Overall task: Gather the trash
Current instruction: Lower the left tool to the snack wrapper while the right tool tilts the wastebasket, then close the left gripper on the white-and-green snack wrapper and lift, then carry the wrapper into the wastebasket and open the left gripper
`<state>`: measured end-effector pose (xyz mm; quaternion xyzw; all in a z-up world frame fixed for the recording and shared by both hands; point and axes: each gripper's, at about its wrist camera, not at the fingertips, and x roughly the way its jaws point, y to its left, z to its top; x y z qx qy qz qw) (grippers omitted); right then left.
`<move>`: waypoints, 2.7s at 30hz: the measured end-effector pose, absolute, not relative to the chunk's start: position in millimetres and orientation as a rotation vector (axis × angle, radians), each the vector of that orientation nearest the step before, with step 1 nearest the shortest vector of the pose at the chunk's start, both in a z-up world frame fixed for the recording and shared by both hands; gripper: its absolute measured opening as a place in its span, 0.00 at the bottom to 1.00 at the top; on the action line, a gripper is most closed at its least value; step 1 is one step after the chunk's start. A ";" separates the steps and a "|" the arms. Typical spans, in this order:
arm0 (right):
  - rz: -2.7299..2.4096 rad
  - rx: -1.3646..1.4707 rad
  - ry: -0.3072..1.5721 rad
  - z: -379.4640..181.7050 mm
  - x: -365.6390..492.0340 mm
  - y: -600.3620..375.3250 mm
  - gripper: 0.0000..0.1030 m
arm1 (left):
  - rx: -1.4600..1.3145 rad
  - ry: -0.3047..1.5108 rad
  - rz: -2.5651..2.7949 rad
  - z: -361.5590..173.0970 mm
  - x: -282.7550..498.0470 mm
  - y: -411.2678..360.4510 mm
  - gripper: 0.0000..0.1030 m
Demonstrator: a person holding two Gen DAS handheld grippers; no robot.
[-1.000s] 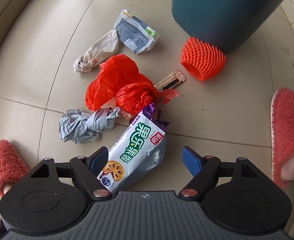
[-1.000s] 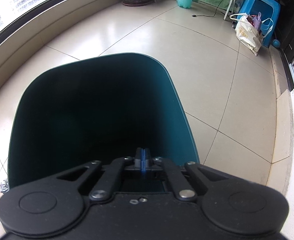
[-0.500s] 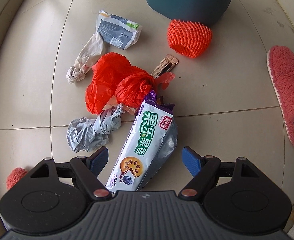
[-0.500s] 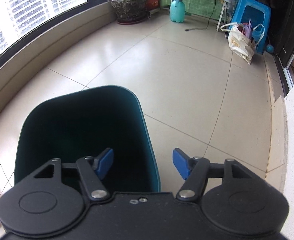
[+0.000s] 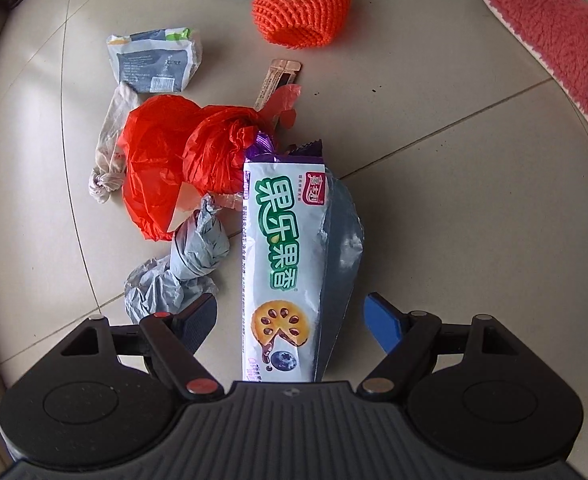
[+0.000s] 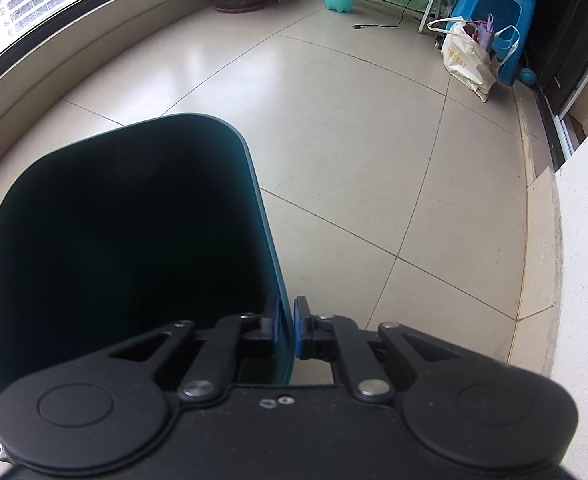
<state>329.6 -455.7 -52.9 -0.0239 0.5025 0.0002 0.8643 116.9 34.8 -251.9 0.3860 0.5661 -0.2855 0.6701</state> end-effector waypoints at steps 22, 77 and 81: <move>-0.020 -0.092 1.032 -53.7 325.1 -438.2 0.07 | 0.604 1.444 -0.563 -287.0 168.0 48.8 0.51; 0.075 -0.066 0.992 -58.0 302.2 -458.2 0.02 | 0.190 1.291 -0.283 -70.3 381.3 -225.6 0.51; 0.078 -0.093 0.988 -58.8 294.3 -458.8 0.02 | 0.222 1.329 -0.290 -91.2 381.6 -242.3 0.52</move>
